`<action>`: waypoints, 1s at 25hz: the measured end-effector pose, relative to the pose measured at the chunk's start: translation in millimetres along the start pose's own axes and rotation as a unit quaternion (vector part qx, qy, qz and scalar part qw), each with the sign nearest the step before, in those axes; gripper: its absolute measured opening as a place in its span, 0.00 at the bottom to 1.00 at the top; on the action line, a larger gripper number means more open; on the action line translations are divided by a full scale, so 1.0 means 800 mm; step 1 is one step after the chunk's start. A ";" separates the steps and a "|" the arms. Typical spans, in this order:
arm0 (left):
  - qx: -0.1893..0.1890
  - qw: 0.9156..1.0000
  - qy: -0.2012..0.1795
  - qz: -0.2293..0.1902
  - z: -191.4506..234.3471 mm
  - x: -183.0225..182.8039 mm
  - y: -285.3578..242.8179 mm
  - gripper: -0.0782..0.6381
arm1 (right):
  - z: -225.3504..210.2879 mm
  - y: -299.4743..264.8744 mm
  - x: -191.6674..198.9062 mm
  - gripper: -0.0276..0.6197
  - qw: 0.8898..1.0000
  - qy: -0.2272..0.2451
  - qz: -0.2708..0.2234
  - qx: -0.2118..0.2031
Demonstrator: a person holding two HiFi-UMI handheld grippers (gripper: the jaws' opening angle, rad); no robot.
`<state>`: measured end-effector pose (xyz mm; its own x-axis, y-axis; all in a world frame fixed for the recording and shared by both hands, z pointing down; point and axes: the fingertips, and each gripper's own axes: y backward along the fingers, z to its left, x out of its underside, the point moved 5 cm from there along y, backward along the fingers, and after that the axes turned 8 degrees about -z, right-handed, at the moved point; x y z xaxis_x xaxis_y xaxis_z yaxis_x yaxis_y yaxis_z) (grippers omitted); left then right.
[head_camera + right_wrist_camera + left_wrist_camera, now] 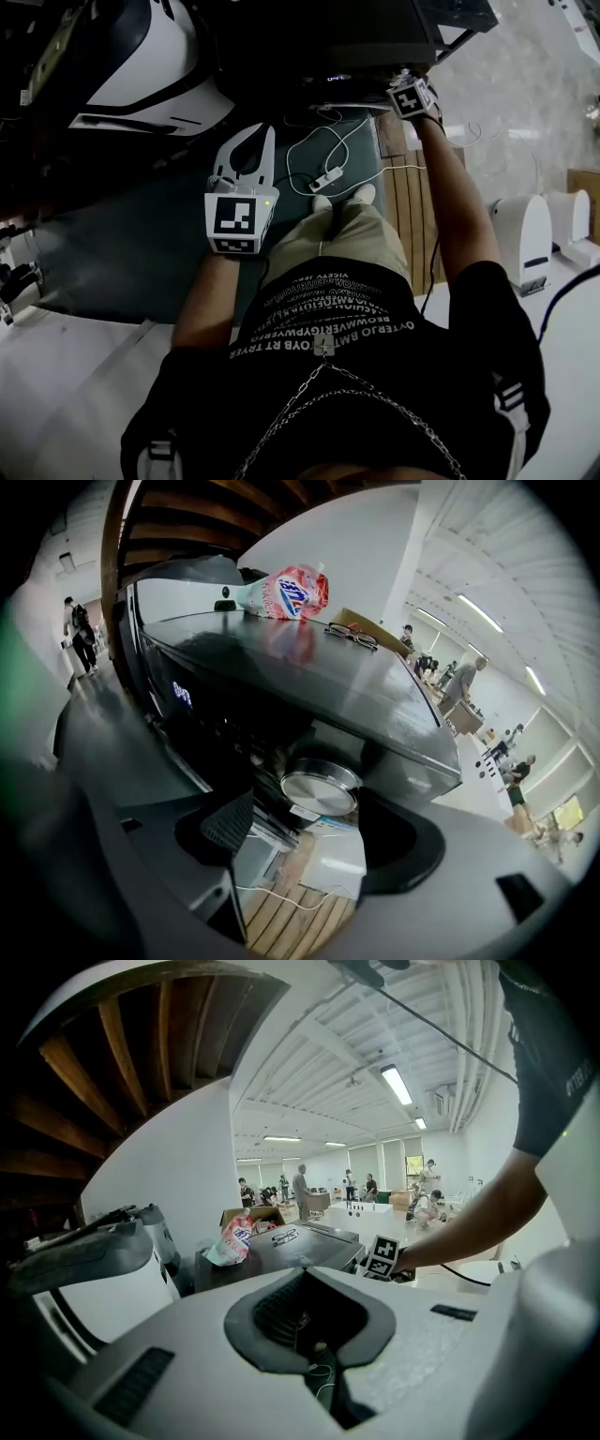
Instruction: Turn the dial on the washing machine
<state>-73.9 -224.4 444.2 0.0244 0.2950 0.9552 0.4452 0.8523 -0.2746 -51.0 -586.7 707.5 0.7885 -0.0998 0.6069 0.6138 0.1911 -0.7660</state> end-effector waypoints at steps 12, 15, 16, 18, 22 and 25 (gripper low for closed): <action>-0.004 1.000 0.008 0.004 -0.008 0.012 0.007 0.12 | 0.011 0.006 -0.006 0.57 0.999 0.049 -0.005 -0.015; -0.005 1.000 0.010 0.001 -0.006 0.009 0.008 0.12 | 0.012 0.013 -0.014 0.57 0.998 0.061 -0.029 -0.008; -0.007 1.000 0.011 0.000 -0.006 0.009 0.009 0.12 | 0.012 0.016 -0.016 0.57 0.997 0.063 -0.037 -0.004; -0.008 1.000 0.013 0.000 -0.006 0.011 0.010 0.12 | 0.018 0.019 -0.019 0.57 0.996 0.071 -0.046 -0.010; -0.005 1.000 0.014 0.007 -0.011 0.017 0.014 0.12 | 0.025 0.012 -0.004 0.58 0.997 0.076 -0.023 -0.015; -0.001 1.000 0.012 0.005 -0.010 0.016 0.013 0.12 | 0.015 0.002 0.006 0.59 0.998 0.062 -0.007 -0.017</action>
<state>-61.4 -215.0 454.4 0.0508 0.2921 0.9550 0.4473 0.8483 -0.2833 -46.7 -575.1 711.8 0.7770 -0.2231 0.5887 0.6246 0.1563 -0.7652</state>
